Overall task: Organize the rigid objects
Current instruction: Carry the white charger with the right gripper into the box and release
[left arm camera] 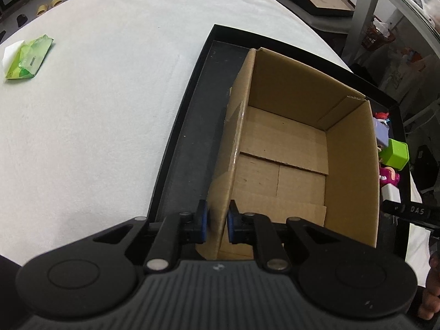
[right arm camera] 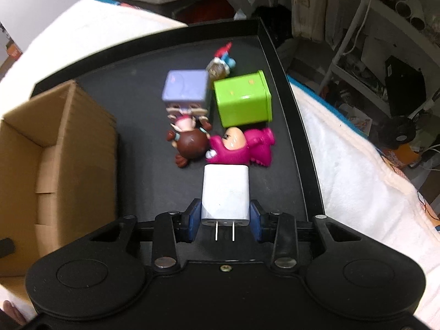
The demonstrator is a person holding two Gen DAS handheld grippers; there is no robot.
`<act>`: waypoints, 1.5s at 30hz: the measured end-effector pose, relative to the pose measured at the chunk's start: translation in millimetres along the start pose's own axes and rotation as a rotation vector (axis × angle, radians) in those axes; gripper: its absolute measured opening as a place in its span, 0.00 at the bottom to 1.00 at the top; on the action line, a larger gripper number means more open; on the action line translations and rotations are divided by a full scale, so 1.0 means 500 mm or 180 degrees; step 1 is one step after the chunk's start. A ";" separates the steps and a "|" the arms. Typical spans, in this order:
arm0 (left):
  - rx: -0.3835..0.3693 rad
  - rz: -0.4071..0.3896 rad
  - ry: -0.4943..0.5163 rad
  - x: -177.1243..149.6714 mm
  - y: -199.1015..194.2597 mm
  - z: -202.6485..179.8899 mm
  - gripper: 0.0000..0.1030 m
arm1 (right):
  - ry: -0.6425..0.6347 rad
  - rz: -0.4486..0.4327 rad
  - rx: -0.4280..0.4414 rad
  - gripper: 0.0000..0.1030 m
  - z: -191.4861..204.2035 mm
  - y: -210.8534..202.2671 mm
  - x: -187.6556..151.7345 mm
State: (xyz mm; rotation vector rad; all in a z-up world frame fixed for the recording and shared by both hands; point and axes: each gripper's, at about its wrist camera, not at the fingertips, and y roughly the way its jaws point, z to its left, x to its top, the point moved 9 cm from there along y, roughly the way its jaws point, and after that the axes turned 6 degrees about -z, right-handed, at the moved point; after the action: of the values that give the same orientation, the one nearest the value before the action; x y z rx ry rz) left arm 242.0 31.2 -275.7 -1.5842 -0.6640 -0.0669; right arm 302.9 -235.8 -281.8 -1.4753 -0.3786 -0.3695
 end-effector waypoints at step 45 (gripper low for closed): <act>-0.0383 0.0141 -0.0450 -0.004 -0.001 0.038 0.15 | -0.0698 -0.0425 0.0408 0.35 0.324 -0.144 0.096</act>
State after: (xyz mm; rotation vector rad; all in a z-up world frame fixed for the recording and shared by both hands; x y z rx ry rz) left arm 233.6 47.9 -278.8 -1.7304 -0.7460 0.0391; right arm 309.0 -78.9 -186.3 -1.3721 -0.6668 -0.2844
